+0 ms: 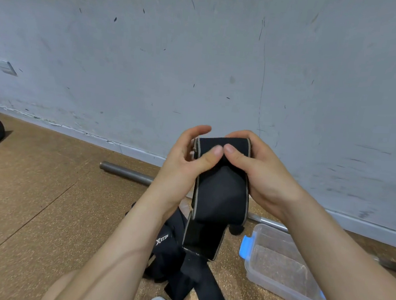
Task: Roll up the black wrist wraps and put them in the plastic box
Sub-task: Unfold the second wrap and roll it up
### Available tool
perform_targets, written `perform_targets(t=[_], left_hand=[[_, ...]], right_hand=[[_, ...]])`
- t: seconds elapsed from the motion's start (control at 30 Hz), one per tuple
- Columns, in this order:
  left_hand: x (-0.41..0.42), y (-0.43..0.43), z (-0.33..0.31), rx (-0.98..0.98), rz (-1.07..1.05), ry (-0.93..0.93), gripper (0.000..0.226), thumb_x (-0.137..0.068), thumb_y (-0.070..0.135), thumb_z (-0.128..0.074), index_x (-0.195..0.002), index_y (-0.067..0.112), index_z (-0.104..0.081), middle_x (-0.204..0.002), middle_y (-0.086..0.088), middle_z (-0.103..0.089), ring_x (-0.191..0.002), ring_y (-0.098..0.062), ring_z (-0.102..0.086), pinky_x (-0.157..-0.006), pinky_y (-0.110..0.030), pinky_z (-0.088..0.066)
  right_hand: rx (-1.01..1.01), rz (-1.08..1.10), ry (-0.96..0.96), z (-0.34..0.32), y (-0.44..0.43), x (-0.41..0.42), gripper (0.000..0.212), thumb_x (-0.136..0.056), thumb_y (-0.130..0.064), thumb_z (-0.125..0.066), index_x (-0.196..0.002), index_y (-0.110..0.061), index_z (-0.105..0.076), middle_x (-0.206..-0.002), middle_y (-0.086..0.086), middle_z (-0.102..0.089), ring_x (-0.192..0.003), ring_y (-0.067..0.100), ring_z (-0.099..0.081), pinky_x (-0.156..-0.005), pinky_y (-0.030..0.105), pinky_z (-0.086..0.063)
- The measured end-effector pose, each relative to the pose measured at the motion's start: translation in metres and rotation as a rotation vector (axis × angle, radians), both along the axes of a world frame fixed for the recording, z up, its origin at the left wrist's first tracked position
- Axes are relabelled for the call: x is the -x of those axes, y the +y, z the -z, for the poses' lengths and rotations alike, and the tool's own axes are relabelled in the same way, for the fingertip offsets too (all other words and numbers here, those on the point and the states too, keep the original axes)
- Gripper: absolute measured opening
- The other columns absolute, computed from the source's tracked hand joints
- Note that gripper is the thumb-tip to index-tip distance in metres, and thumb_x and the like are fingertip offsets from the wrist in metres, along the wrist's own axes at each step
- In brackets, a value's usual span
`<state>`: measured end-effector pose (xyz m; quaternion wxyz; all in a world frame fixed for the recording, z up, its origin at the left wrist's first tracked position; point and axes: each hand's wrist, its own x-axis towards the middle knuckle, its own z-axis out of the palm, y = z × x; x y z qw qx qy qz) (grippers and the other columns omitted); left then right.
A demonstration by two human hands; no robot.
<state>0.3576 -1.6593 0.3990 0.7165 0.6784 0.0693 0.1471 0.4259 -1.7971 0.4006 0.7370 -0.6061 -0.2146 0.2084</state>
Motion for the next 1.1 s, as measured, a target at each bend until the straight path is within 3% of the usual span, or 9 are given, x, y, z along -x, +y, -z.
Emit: perform_targets(t=[0.1, 0.2, 0.3, 0.47, 0.6, 0.73, 0.93, 1.0, 1.1], left_hand=[[-0.002, -0.002, 0.006, 0.058, 0.028, 0.165, 0.056, -0.085, 0.06, -0.062, -0.127, 0.024, -0.056, -0.118, -0.004, -0.071, -0.108, -0.017, -0.069, -0.099, -0.042, -0.053], [-0.003, -0.008, 0.009, 0.107, -0.01, 0.114, 0.04, -0.096, 0.046, -0.053, -0.123, 0.016, -0.055, -0.115, -0.008, -0.071, -0.106, -0.019, -0.069, -0.093, -0.039, -0.055], [-0.002, -0.011, 0.009, 0.077, -0.031, 0.036, 0.019, -0.101, 0.028, -0.052, -0.113, 0.014, -0.056, -0.104, -0.008, -0.068, -0.093, -0.016, -0.068, -0.078, -0.029, -0.058], [-0.003, -0.011, 0.009, 0.055, -0.025, -0.001, 0.01, -0.101, 0.017, -0.053, -0.111, 0.017, -0.055, -0.097, -0.003, -0.064, -0.087, -0.013, -0.065, -0.073, -0.028, -0.057], [-0.004, -0.011, 0.005, 0.167, 0.034, 0.038, 0.012, -0.098, 0.023, -0.056, -0.109, 0.02, -0.057, -0.093, 0.0, -0.067, -0.086, -0.013, -0.065, -0.072, -0.027, -0.055], [-0.004, -0.012, 0.006, 0.094, -0.058, -0.02, 0.01, -0.096, 0.017, -0.061, -0.105, 0.019, -0.061, -0.092, -0.001, -0.069, -0.084, -0.014, -0.067, -0.071, -0.031, -0.058], [0.001, -0.01, 0.004, -0.051, -0.035, -0.075, 0.026, -0.095, 0.001, -0.059, -0.105, 0.025, -0.063, -0.094, 0.0, -0.067, -0.081, -0.012, -0.067, -0.069, -0.035, -0.06], [0.0, -0.01, 0.003, 0.014, 0.008, -0.036, 0.023, -0.095, 0.004, -0.059, -0.106, 0.024, -0.061, -0.097, -0.002, -0.066, -0.082, -0.013, -0.066, -0.069, -0.034, -0.059], [-0.001, -0.009, 0.0, 0.108, 0.009, 0.065, 0.017, -0.092, 0.029, -0.063, -0.106, 0.021, -0.058, -0.098, -0.004, -0.066, -0.084, -0.013, -0.066, -0.071, -0.029, -0.056]], right_hand=[[0.071, -0.008, -0.093, 0.0, 0.001, 0.002, 0.014, -0.098, -0.013, -0.058, -0.111, -0.016, -0.054, -0.092, 0.004, -0.063, -0.081, 0.013, -0.063, -0.069, 0.027, -0.054], [0.103, 0.006, -0.06, -0.001, 0.002, 0.002, 0.011, -0.101, -0.03, -0.053, -0.11, -0.024, -0.054, -0.09, -0.004, -0.063, -0.077, 0.006, -0.062, -0.064, 0.021, -0.05], [0.144, 0.062, -0.082, 0.0, 0.004, 0.003, 0.027, -0.101, -0.047, -0.044, -0.113, -0.026, -0.057, -0.093, -0.01, -0.064, -0.083, 0.002, -0.063, -0.071, 0.023, -0.051], [0.085, 0.09, -0.007, 0.002, 0.007, 0.003, 0.021, -0.102, -0.031, -0.05, -0.115, -0.017, -0.057, -0.092, -0.003, -0.063, -0.076, 0.006, -0.062, -0.067, 0.024, -0.054], [0.025, 0.07, -0.033, 0.006, 0.005, 0.004, 0.01, -0.103, -0.021, -0.05, -0.11, -0.022, -0.057, -0.091, 0.0, -0.062, -0.08, 0.013, -0.061, -0.066, 0.027, -0.053], [-0.056, 0.019, 0.042, 0.005, 0.005, 0.006, 0.017, -0.102, -0.013, -0.051, -0.111, -0.025, -0.056, -0.086, 0.004, -0.065, -0.075, 0.017, -0.064, -0.064, 0.034, -0.055], [0.004, 0.01, 0.145, 0.004, 0.007, 0.001, 0.031, -0.098, -0.04, -0.054, -0.11, -0.012, -0.062, -0.095, 0.009, -0.069, -0.084, 0.017, -0.07, -0.076, 0.038, -0.058], [0.023, 0.065, 0.083, 0.004, 0.008, 0.002, 0.023, -0.099, -0.034, -0.055, -0.103, -0.013, -0.062, -0.089, 0.005, -0.068, -0.081, 0.016, -0.067, -0.072, 0.036, -0.056], [0.057, 0.1, -0.031, 0.007, 0.009, 0.002, 0.012, -0.099, -0.025, -0.056, -0.102, -0.014, -0.061, -0.092, 0.004, -0.065, -0.085, 0.018, -0.063, -0.077, 0.039, -0.055]])
